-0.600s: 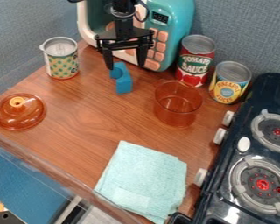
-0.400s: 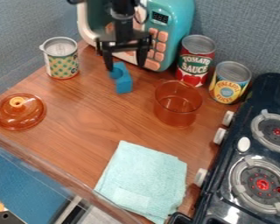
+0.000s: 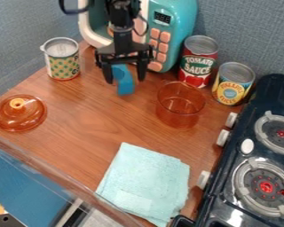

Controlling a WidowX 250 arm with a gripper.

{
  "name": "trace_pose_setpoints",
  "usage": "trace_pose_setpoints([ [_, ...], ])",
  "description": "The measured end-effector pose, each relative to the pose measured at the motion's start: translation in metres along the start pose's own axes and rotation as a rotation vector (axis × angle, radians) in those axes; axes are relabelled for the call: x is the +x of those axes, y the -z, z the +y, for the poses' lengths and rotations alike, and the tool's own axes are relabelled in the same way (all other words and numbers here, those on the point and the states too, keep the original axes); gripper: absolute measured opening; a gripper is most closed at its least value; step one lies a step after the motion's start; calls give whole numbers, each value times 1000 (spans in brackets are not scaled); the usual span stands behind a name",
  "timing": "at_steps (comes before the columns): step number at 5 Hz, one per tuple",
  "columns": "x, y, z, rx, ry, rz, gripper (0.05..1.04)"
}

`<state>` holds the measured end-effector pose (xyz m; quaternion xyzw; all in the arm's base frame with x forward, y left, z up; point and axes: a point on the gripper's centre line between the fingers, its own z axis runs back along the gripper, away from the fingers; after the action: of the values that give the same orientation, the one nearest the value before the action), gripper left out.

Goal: Move the blue cloth in between the blue object and the orange lid

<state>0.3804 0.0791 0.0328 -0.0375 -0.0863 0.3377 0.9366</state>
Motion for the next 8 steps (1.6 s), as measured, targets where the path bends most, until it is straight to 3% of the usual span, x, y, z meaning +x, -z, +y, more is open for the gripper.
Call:
trace_pose_setpoints([
  [1, -28, -27, -6, 10, -30, -11, 1000],
  [2, -58, -41, -20, 37, -29, 7, 1001],
  [4, -160, -37, -38, -32, -140, 129, 1001],
  [5, -203, -29, -47, -6, -126, 166, 1001],
  [6, -216, -13, -41, 44, -142, 166, 1000],
  [8, -216, 24, -27, 133, -156, 174, 1001],
])
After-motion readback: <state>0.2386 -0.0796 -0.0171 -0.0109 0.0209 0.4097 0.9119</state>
